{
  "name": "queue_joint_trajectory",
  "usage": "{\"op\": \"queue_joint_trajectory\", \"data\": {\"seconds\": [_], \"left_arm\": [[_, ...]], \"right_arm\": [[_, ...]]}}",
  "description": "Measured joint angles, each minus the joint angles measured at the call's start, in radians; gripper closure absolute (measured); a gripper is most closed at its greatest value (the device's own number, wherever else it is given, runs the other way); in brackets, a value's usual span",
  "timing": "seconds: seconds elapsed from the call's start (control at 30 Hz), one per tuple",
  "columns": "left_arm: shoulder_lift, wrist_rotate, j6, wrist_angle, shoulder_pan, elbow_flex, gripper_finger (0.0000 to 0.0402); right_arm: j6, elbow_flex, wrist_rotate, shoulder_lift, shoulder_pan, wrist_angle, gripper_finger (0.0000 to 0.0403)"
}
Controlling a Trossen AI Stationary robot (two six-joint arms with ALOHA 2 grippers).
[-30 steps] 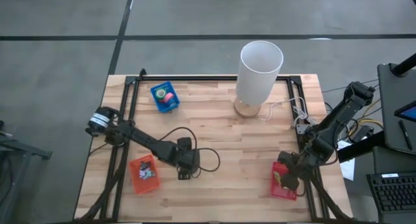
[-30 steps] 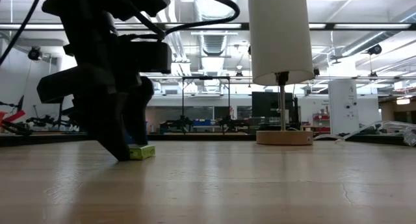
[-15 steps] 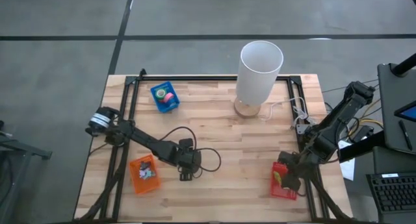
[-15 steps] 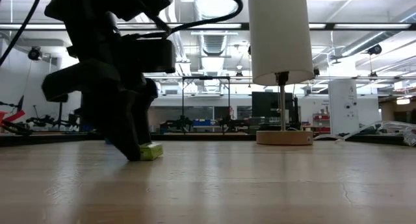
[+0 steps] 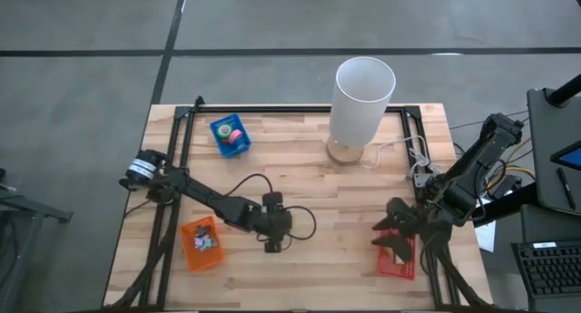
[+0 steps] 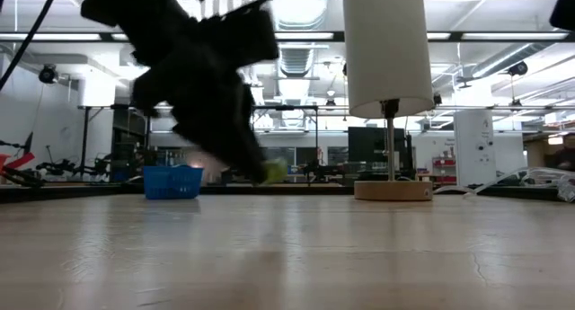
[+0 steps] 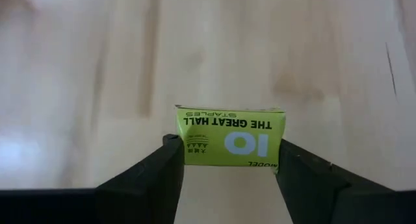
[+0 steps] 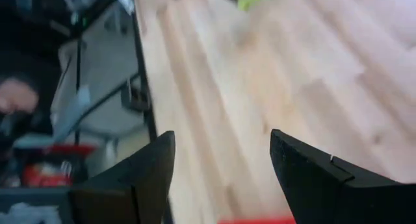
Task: Pick and place Stapler, Stapler remover, tape
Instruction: Put the green stapler pin box into the red basket
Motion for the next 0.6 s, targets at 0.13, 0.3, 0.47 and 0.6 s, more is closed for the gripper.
{"op": "queue_joint_trajectory", "data": {"seconds": [0.13,0.3,0.47,0.6], "left_arm": [[0.0,-0.087,0.054,0.047,0.001,0.033,0.018],[-0.001,-0.16,0.153,0.111,0.001,0.089,0.018],[-0.002,-0.245,0.251,0.163,0.001,0.143,0.018],[-0.002,-0.302,0.329,0.206,0.0,0.167,0.018]], "right_arm": [[0.004,-0.011,0.098,0.01,-0.019,0.015,0.0167],[0.013,-0.038,0.108,0.058,-0.082,0.079,0.0172],[-0.021,-0.052,0.105,0.125,-0.174,0.115,0.0168],[-0.112,-0.053,0.107,0.166,-0.249,0.164,0.0165]]}}
